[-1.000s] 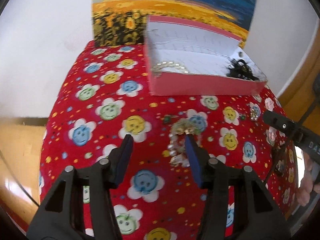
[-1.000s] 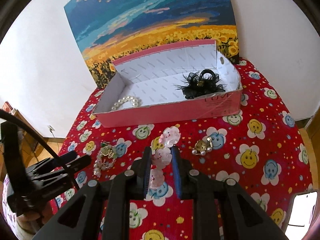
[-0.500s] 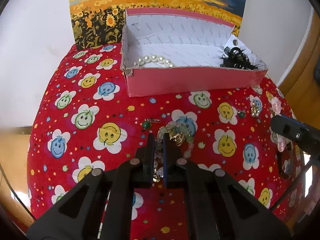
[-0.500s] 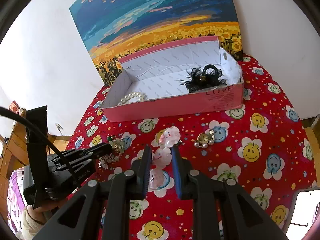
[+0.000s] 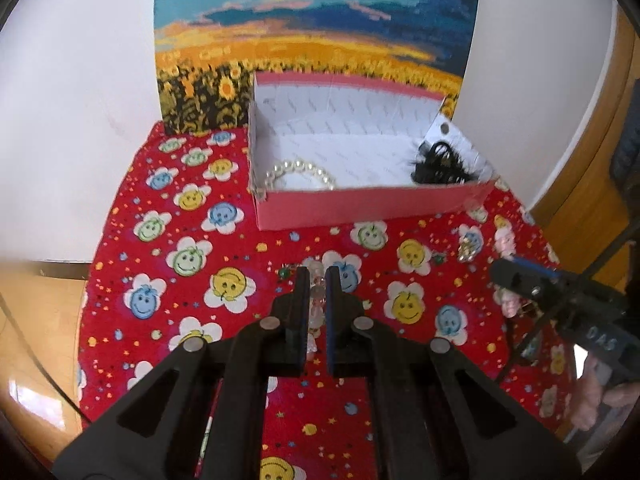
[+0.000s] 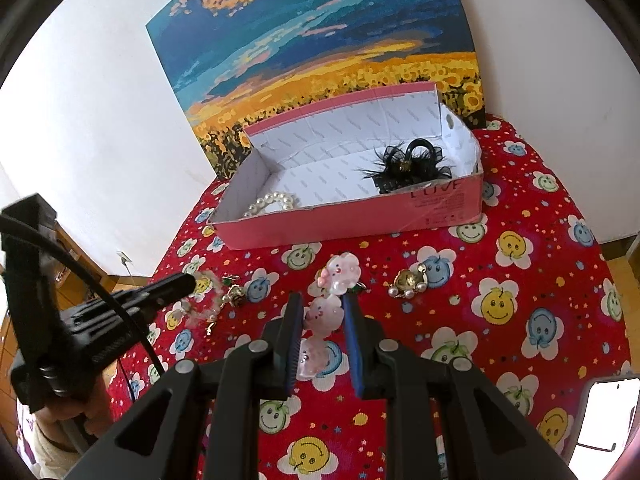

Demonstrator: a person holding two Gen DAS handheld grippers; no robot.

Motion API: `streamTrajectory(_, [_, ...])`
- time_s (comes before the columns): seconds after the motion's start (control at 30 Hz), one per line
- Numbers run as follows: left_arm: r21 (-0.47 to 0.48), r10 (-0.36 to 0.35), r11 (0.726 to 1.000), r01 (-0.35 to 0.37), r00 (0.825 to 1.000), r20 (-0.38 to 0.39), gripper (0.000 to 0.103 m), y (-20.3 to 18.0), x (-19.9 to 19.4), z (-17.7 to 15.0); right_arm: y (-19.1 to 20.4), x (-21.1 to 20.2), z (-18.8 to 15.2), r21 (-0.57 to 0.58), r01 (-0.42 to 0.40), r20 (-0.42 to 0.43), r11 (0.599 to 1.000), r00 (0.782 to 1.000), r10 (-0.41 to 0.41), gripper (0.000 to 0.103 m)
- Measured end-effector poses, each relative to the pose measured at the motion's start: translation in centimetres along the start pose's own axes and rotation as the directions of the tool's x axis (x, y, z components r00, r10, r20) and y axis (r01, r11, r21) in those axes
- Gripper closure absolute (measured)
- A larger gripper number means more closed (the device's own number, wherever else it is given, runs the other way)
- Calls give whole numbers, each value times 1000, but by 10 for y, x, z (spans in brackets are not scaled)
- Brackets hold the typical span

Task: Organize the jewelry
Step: 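Lower both held items into the pink box and open both tools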

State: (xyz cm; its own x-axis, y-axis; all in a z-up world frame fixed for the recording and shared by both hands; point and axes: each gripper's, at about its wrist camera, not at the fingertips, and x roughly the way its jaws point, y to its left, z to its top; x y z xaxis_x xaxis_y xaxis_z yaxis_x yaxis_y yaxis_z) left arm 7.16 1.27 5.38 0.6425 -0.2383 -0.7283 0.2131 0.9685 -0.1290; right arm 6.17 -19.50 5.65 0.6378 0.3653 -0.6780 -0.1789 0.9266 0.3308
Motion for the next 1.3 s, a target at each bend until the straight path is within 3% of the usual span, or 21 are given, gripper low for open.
streamTrajectory(0.43, [35, 6, 999, -9, 997, 81, 103, -6, -29, 25, 3, -17, -1, -7, 3, 19, 1000, 1000, -2, 81])
streamTrajectory(0.63, [58, 27, 998, -34, 993, 119, 103, -9, -23, 49, 2, -20, 1, -12, 9, 24, 1000, 1000, -8, 81])
streamTrajectory(0.93, [65, 41, 997, -49, 991, 129, 103, -8, 16, 80, -6, -13, 13, 4, 50, 26, 999, 998, -50, 81])
streamTrajectory(1.17, [29, 13, 999, -15, 998, 64, 103, -3, 67, 85, -12, -14, 29, -17, 107, 25, 994, 994, -107, 81])
streamTrajectory(1.3, [26, 58, 998, -59, 998, 36, 103, 1, 91, 81, -16, -14, 46, -32, 122, 11, 992, 992, -122, 81])
